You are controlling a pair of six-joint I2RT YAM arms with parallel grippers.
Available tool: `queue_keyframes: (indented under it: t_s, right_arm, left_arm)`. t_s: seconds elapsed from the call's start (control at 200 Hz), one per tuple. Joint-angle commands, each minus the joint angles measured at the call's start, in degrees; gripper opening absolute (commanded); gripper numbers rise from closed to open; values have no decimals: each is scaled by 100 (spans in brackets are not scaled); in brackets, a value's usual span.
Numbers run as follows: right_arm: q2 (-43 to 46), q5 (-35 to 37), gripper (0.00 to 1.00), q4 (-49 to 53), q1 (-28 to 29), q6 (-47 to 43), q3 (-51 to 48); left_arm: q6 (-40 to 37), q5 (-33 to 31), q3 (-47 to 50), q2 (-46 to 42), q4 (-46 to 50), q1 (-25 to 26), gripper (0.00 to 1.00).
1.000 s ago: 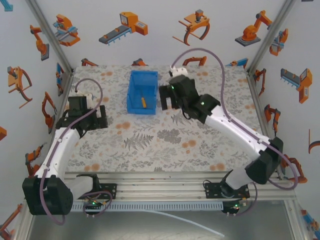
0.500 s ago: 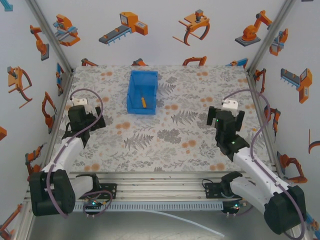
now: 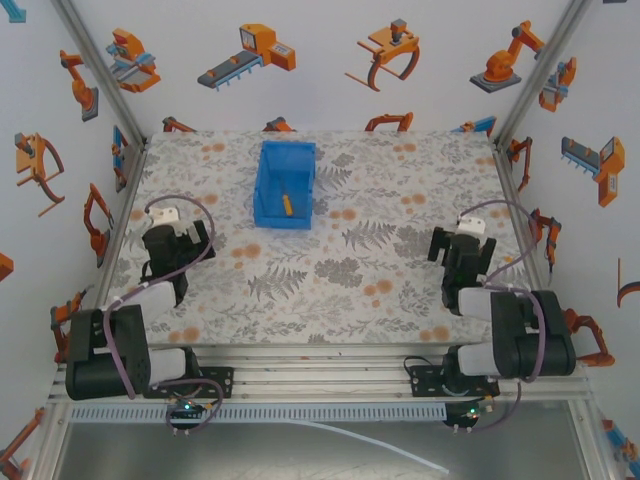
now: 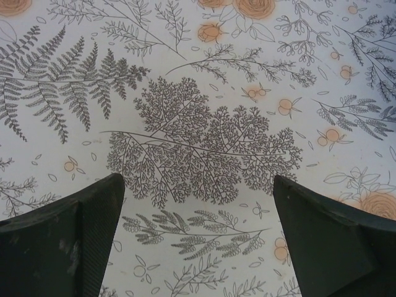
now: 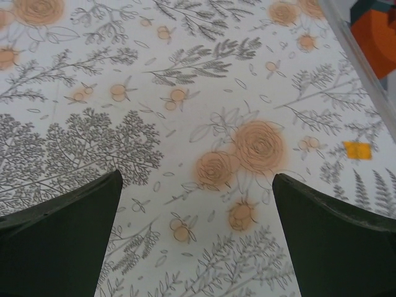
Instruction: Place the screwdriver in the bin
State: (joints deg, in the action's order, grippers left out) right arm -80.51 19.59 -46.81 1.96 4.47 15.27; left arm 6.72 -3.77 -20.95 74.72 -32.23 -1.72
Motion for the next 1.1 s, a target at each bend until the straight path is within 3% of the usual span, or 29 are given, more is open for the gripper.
queue_keyframes:
  t_s: [0.0,0.06,0.195,0.315,0.531,1.096]
  right_arm:
    - [-570,-595,99,-1328,-96,-45,24]
    - [-911,-766,99,-1897,-112,-112,-53]
    - [-837,-1002,99,-1572,-154,-125,60]
    - [-817,-1458,99,-1229,-319,-56,229]
    - [-802,-1311,99,-488,-397,104,602]
    - [-808,-1599,99,-379,-398,-14,677]
  left_arm:
    - [-62,33,-49,367,-970,-45,97]
    - [-44,76,-138,617,-1120,-40,97]
    - [-183,169,-238,928,-1162,54,97]
    - [-256,265,163,1444,-2513,89,97]
    - [-329,165,-208,1339,-1575,161,97]
    - [-430,57,-243,1373,-1593,268,97]
